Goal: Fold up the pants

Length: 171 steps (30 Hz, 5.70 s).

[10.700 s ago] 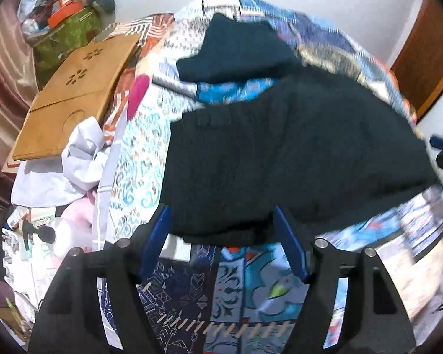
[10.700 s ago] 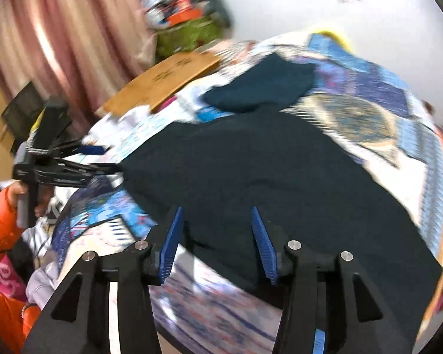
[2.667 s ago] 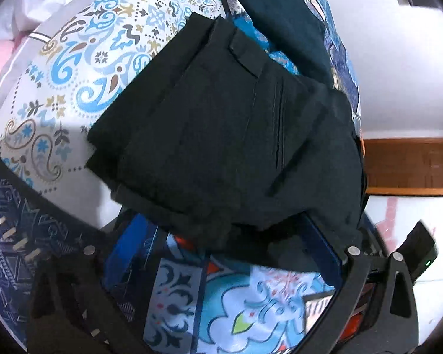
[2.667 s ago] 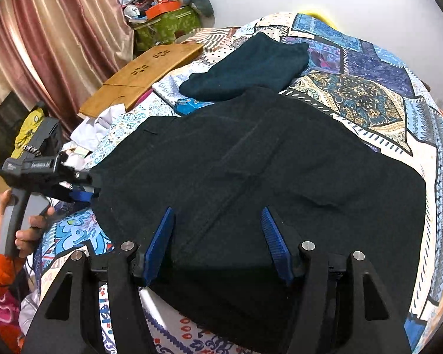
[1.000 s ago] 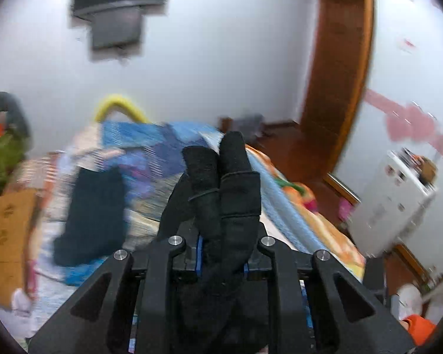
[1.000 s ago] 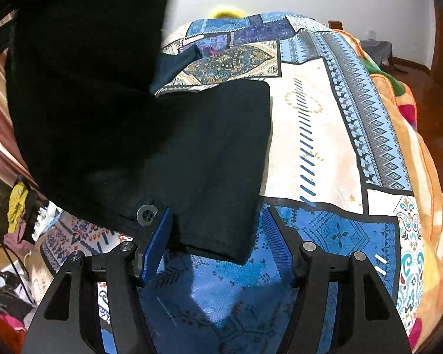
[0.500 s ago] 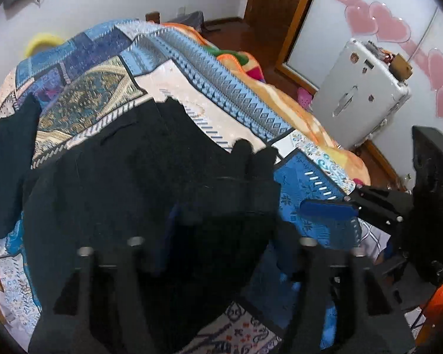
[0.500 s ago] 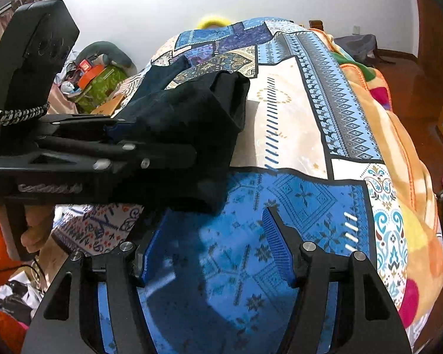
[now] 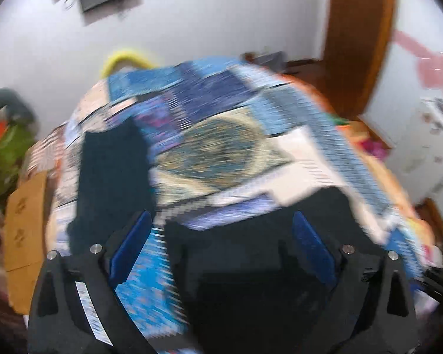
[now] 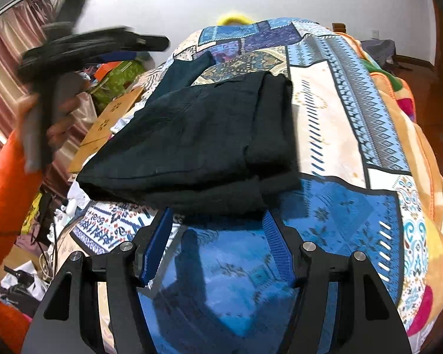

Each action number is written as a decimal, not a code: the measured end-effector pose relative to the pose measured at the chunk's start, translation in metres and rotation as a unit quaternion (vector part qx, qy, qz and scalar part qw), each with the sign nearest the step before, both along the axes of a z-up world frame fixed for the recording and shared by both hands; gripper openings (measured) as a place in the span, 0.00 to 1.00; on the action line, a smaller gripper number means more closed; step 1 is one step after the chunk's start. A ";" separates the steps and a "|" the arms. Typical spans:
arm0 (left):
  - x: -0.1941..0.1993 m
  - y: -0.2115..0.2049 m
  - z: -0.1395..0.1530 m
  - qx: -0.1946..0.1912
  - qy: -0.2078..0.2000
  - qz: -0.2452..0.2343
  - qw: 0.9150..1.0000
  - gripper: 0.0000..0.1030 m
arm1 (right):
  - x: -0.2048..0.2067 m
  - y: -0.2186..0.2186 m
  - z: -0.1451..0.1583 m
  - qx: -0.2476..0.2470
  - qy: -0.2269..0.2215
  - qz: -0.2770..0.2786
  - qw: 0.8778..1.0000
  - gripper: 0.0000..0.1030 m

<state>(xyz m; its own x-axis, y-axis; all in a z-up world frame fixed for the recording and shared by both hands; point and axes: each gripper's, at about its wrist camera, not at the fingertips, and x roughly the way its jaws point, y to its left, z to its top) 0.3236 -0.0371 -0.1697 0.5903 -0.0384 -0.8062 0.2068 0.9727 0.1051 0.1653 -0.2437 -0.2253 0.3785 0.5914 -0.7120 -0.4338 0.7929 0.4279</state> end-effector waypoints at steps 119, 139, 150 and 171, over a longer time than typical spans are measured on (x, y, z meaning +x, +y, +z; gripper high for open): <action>-0.004 0.084 -0.103 -0.248 0.221 0.007 0.943 0.94 | 0.127 0.054 -0.029 0.007 0.075 0.078 0.994 0.70; -0.069 0.037 -0.047 -0.109 0.116 -0.080 0.984 0.35 | 0.087 0.065 0.019 -0.041 -0.024 0.113 0.992 0.26; -0.100 0.064 0.031 -0.074 -0.021 -0.053 0.996 0.29 | 0.077 0.096 0.084 -0.022 -0.123 0.116 0.985 0.21; 0.071 0.222 0.058 -0.086 -0.099 0.086 0.988 0.29 | 0.232 0.245 0.096 0.030 -0.160 0.119 0.979 0.20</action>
<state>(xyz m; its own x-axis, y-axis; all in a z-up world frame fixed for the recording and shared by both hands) 0.3946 0.1851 -0.1114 0.7451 -0.0505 -0.6650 0.0290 0.9986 -0.0433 0.3970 0.0010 -0.1291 0.4228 0.7275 -0.5404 -0.7228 0.6304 0.2832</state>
